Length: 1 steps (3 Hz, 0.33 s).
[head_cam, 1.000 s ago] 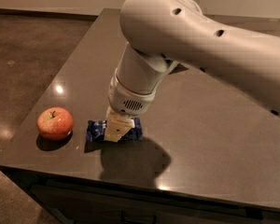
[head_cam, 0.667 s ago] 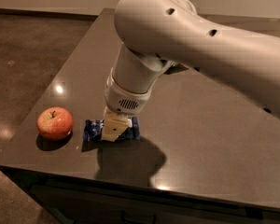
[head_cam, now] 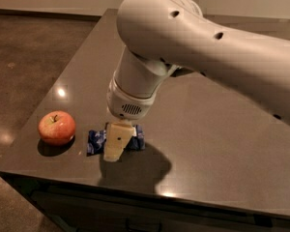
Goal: Move rxbar blueberry near apple
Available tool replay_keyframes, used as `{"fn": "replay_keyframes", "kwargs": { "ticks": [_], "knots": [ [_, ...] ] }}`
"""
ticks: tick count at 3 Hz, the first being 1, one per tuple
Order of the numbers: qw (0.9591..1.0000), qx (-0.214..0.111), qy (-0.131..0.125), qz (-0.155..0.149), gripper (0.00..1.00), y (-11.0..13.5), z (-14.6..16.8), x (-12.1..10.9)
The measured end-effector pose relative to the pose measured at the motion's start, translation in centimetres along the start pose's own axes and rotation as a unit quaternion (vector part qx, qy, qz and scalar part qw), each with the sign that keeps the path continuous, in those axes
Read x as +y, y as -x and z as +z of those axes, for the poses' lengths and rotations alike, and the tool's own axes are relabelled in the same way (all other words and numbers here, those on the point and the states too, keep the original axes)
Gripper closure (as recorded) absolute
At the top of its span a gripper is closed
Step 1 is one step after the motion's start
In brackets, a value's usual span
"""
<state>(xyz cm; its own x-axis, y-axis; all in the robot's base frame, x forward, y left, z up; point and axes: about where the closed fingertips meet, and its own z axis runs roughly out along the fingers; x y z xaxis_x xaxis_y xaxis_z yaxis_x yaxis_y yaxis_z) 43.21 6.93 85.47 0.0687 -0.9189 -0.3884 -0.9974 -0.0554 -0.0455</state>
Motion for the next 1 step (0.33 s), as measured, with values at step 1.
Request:
{"fn": "replay_keyframes", "kwargs": {
  "ticks": [1],
  "knots": [
    [1.0000, 0.000, -0.001, 0.000, 0.00, 0.04, -0.05, 0.03]
  ]
}}
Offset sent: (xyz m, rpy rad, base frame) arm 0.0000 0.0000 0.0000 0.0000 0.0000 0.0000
